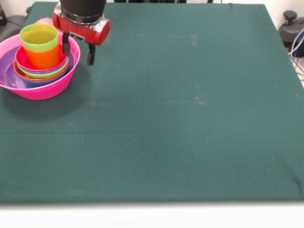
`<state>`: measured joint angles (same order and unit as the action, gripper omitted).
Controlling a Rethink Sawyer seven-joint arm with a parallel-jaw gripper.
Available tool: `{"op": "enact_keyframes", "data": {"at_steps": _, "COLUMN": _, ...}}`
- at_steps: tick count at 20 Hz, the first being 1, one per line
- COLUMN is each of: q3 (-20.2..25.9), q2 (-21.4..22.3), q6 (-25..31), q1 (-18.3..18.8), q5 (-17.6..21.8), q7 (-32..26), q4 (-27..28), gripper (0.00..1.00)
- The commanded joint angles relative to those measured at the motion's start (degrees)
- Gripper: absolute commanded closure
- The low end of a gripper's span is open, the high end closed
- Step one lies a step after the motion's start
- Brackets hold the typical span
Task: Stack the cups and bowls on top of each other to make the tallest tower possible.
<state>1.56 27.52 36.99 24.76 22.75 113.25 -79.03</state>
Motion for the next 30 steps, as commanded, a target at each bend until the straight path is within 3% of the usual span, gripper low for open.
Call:
{"op": "enact_keyframes", "data": {"at_steps": 1, "q3": 5.74, "q2": -6.6, "q6": 0.51, "q1": 0.51, "q5": 6.69, "q7": -12.26, "q4": 4.75, "gripper": 0.0}}
{"op": "enact_keyframes", "data": {"at_steps": 9, "q3": 5.32, "q2": -5.73, "q6": 1.87, "q1": 0.02, "q5": 7.58, "q7": -11.71, "q4": 4.5, "gripper": 0.0}}
{"op": "enact_keyframes", "data": {"at_steps": 22, "q3": 6.53, "q2": -7.9, "q6": 0.15, "q1": 0.29, "q5": 7.86, "q7": -11.09, "q4": 6.1, "gripper": 0.0}}
{"op": "enact_keyframes", "data": {"at_steps": 30, "q3": 7.06, "q2": -4.11, "q6": 2.89, "q1": 0.16, "q5": 6.45, "q7": -12.2, "q4": 3.76, "gripper": 0.0}}
